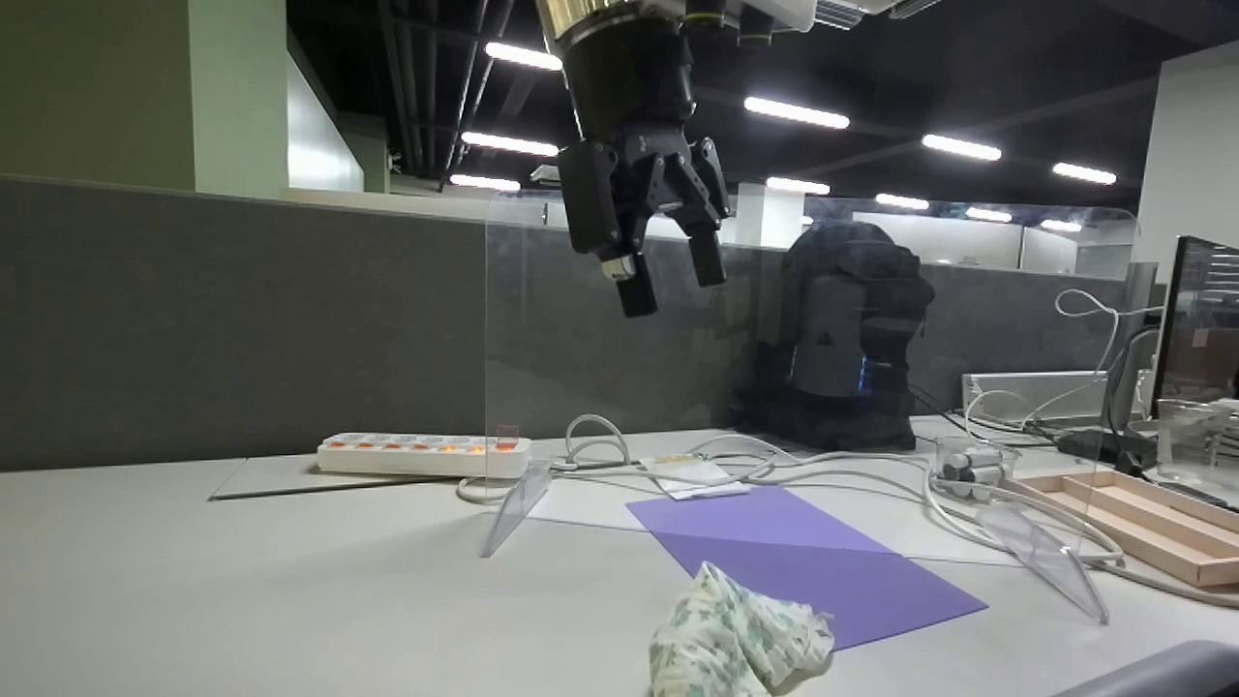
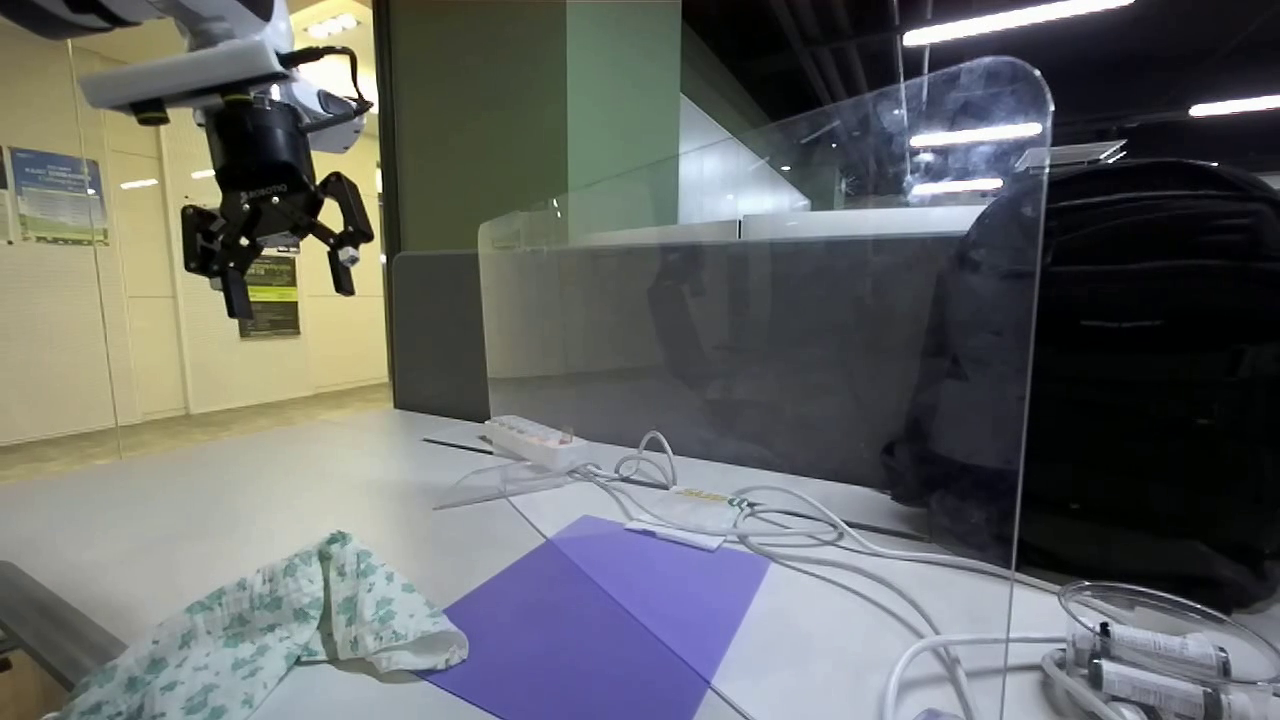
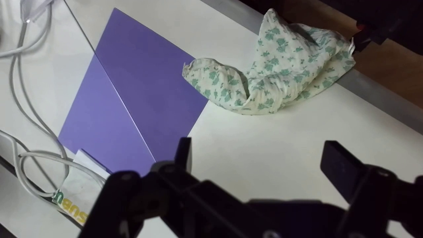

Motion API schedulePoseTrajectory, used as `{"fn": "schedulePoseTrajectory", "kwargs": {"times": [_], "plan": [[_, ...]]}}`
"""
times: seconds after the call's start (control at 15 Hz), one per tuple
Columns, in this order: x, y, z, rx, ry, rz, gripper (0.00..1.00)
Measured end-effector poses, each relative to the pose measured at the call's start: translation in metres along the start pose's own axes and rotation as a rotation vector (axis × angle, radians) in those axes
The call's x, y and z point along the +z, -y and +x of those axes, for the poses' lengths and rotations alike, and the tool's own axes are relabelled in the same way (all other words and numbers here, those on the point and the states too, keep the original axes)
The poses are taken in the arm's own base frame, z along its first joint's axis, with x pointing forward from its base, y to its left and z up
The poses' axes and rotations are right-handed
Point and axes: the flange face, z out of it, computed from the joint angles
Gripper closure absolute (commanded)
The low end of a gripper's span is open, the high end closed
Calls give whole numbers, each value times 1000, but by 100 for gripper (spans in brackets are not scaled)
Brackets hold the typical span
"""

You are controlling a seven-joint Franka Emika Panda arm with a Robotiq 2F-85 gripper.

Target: Pick the cloth from the table and hang it

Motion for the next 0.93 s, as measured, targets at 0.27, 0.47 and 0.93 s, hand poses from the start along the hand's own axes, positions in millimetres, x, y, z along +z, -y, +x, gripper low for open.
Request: {"fn": "schedulePoseTrajectory", "kwargs": {"times": [0.27,0.47,0.93], "plan": [[3,1,2,-7,-29,-5,0],[16,0,1,-11,-97,11,0],[76,-27,-25,-68,-152,166,0]]}}
